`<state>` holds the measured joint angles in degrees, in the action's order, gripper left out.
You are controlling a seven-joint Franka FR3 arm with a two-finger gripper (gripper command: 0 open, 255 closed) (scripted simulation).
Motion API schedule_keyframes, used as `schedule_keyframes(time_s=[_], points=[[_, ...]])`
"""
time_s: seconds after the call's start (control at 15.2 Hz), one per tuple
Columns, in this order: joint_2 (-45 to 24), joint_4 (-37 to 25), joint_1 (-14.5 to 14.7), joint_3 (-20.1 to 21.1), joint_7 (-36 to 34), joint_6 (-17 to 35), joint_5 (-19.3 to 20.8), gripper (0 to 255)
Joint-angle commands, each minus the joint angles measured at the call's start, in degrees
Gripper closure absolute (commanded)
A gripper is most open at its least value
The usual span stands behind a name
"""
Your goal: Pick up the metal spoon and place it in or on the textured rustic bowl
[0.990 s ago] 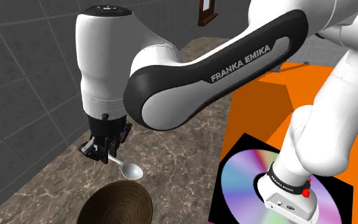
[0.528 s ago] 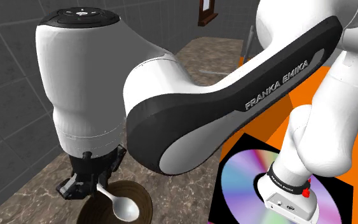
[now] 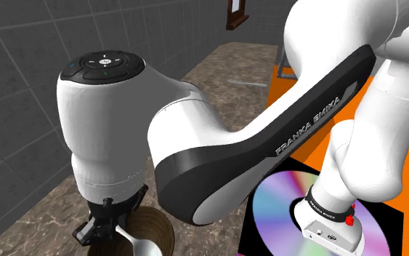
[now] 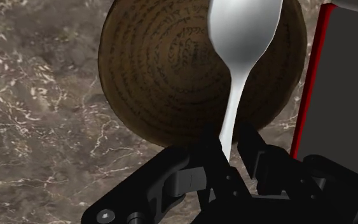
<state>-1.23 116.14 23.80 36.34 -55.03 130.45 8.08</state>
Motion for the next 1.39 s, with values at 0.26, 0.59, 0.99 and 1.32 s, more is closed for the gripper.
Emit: schedule_keyframes(time_s=[0.26, 0.59, 0.99, 1.32], points=[[-2.07, 2.85, 0.18, -0.07, -1.86, 4.39, 2.30, 255], [-3.17, 3.91, 0.31, -0.19, -2.86, 6.25, 3.58, 255], [-3.17, 3.91, 0.31, -0.19, -2.86, 6.24, 3.57, 0], [-3.17, 3.91, 0.31, -0.19, -2.86, 6.24, 3.57, 0]])
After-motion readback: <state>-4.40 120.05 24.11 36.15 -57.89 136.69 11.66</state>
